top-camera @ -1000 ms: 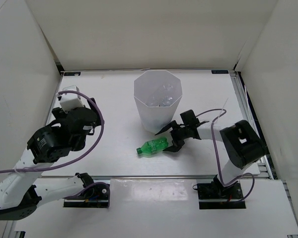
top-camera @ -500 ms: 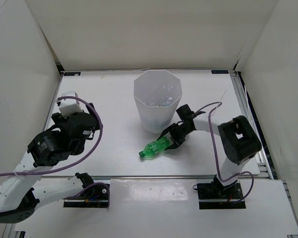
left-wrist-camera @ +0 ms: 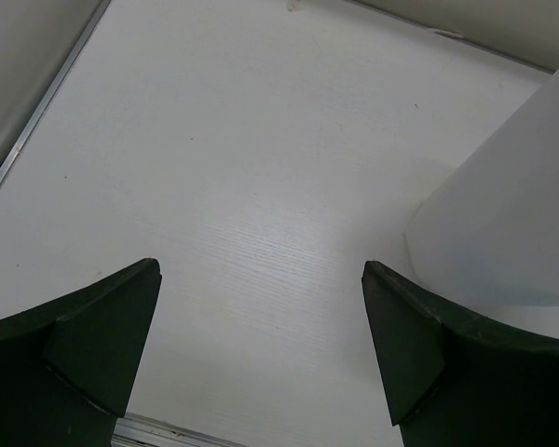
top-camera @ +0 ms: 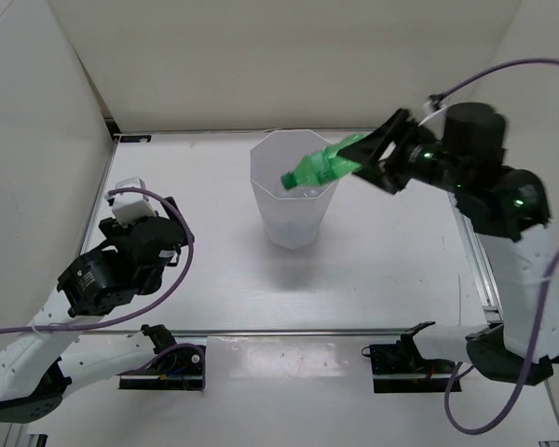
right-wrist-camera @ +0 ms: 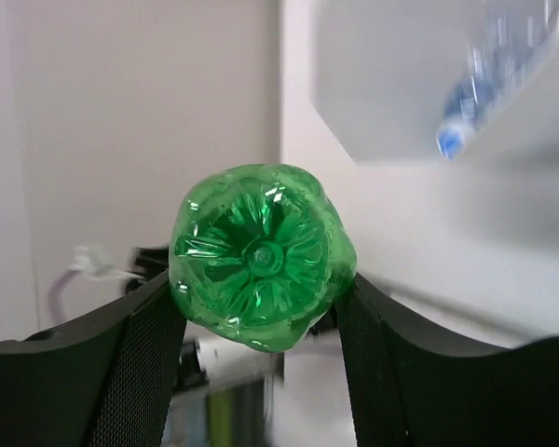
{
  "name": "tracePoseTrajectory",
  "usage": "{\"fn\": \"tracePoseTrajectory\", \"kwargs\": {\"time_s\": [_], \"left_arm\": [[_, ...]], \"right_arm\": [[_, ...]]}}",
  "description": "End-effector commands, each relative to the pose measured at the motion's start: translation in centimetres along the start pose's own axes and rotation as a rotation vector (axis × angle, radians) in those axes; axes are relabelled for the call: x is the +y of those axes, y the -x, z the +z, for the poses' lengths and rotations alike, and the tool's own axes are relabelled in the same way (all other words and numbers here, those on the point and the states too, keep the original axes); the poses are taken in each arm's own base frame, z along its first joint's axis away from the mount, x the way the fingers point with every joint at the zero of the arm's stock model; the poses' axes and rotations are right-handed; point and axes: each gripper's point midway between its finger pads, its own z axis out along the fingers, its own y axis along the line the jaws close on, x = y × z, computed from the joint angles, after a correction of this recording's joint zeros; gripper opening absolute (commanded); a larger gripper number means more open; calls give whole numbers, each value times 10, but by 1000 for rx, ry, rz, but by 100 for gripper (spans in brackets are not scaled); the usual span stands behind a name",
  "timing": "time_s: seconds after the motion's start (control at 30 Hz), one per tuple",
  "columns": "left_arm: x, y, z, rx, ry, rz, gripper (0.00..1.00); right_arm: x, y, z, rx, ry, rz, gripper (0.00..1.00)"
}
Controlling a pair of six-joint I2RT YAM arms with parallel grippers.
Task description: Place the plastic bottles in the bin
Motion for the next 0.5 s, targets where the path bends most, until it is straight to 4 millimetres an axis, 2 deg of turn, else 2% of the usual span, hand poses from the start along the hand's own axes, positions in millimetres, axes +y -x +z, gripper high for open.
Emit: {"fn": "tracePoseTrajectory", "kwargs": {"time_s": [0.0, 0.03, 0.1, 0.13, 0.17, 0.2, 0.23, 0.27, 0.3, 0.33, 0.37, 0.4, 0.43, 0.47], "left_arm": [[1, -5, 4, -8, 23, -7, 100], [2, -9, 6, -3, 28, 4, 100], [0, -13, 7, 6, 21, 15, 100], [1, -13, 7, 6, 21, 28, 100], [1, -13, 7, 6, 21, 29, 100], [-1, -14, 8, 10, 25, 38, 100], [1, -13, 9, 6, 38, 48, 100], [3, -14, 8, 11, 43, 60, 100], [2, -11, 7, 8, 40, 52, 100], [2, -8, 6, 3, 35, 42, 100], [3, -9, 6, 7, 39, 51, 100], [6, -7, 4, 9, 42, 56, 100], [8, -5, 3, 3, 51, 43, 100], [9, -7, 3, 9, 58, 16, 100]], "right_arm": [[-2, 50, -16, -221, -100, -120, 23], [-6, 66, -2, -245, -143, -146, 23], [9, 92, 13, -291, -129, -186, 23], [11, 99, 19, -300, -136, -200, 23], [3, 108, 35, -301, -177, -222, 27], [2, 108, 41, -297, -188, -239, 31], [-10, 109, 56, -284, -234, -258, 45], [-19, 108, 65, -263, -260, -265, 45], [-27, 106, 74, -235, -280, -278, 66], [-38, 102, 81, -191, -307, -263, 74], [-32, 103, 82, -174, -299, -270, 78], [-42, 99, 71, -157, -352, -228, 84], [-42, 99, 67, -164, -363, -228, 89], [-46, 97, 50, -182, -366, -208, 100]]}}
